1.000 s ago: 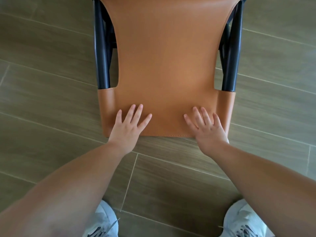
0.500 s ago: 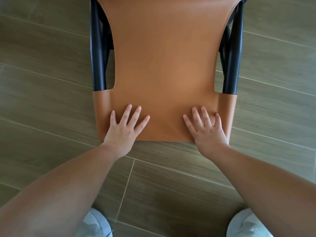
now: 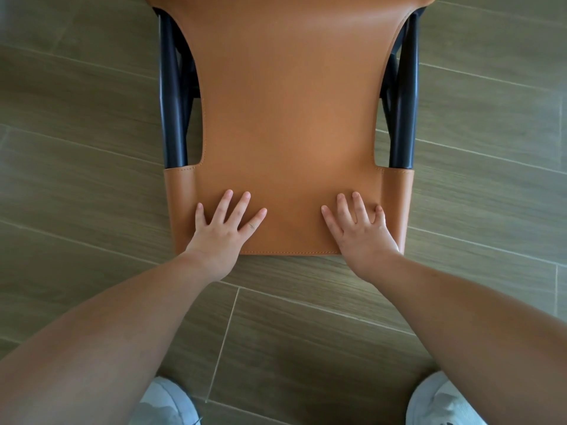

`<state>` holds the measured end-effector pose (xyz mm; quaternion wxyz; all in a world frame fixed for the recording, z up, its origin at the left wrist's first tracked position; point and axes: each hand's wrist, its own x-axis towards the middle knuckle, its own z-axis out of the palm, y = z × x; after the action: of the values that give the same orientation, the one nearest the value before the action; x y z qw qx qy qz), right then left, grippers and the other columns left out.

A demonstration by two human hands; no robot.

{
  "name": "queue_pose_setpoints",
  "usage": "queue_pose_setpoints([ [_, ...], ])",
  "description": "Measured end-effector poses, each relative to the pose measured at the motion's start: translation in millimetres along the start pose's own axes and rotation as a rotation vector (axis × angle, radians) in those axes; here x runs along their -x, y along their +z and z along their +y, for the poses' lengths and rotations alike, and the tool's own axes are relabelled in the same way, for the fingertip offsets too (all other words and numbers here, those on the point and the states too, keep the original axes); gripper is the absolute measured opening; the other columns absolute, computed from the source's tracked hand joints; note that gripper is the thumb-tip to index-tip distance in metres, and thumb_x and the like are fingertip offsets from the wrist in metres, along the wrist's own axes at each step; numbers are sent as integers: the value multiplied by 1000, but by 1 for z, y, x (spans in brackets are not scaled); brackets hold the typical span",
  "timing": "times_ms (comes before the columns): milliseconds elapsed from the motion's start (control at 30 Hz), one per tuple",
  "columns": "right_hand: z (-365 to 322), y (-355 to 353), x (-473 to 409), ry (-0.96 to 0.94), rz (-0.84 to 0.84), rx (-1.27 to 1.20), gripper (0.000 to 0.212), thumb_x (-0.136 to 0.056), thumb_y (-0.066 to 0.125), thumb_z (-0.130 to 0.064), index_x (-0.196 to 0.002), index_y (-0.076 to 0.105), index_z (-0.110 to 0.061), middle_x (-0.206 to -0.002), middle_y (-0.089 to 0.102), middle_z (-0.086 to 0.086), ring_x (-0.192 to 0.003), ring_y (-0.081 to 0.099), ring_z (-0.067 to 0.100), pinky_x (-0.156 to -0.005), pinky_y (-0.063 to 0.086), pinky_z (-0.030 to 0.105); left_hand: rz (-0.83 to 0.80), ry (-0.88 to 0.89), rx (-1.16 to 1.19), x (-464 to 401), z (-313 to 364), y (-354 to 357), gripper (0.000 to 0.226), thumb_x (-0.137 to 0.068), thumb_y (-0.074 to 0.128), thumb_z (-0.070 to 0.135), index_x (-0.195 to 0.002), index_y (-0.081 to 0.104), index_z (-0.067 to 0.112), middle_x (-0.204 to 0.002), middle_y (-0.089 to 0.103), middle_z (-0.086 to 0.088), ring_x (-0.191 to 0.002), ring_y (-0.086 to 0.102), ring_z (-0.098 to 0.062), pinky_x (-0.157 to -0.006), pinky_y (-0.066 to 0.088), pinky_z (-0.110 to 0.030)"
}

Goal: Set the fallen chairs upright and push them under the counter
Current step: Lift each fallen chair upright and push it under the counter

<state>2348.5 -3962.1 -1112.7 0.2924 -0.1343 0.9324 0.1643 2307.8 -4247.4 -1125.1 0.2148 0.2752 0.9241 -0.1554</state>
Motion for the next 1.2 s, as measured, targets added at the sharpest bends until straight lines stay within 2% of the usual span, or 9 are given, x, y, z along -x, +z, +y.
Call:
queue_pose_setpoints([
  [133,9,-13,10,2,-5,14,97,-93,48,-14,-145,-34,-15,-156,-24,20,-146,-14,46,-114,19,64,3,10,21,6,-1,-15,130,-78,65,2,-132,-48,39,-156,-35,-6,-144,-25,-38,-110,14,-71],
  [300,24,-41,36,-8,-12,15,99,-92,47,-11,-139,-40,-14,-156,-25,19,-146,-13,45,-114,19,62,-30,47,70,23,-4,-53,127,-79,62,0,-136,-43,42,-155,-35,-4,-145,-25,-38,-109,12,-72],
  [400,32,-72,58,-21,-27,-1,96,-91,45,-9,-146,-34,-17,-156,-24,18,-147,-13,44,-114,18,62,-77,59,95,42,-11,-87,132,-76,61,-6,-129,-47,48,-153,-40,-1,-144,-29,-37,-109,10,-73],
  [700,64,-197,138,-57,-153,-106,98,-86,42,3,-149,-29,-22,-159,-27,13,-148,-16,39,-117,15,60,-267,97,189,106,-47,-221,130,-75,45,-20,-116,-44,66,-149,-46,8,-143,-36,-30,-110,5,-73],
  [1033,93,-346,190,-49,-264,-252,110,-82,52,10,-151,-26,-26,-161,-25,5,-149,-14,34,-118,16,59,-415,139,243,148,-120,-371,129,-68,34,-26,-127,-32,68,-154,-40,13,-146,-31,-23,-116,8,-68],
  [1200,114,-417,194,-3,-290,-319,112,-82,53,12,-151,-23,-31,-162,-22,-1,-150,-10,30,-118,18,58,-374,189,255,150,-165,-436,124,-66,26,-22,-133,-25,68,-159,-28,14,-149,-23,-21,-117,12,-64],
])
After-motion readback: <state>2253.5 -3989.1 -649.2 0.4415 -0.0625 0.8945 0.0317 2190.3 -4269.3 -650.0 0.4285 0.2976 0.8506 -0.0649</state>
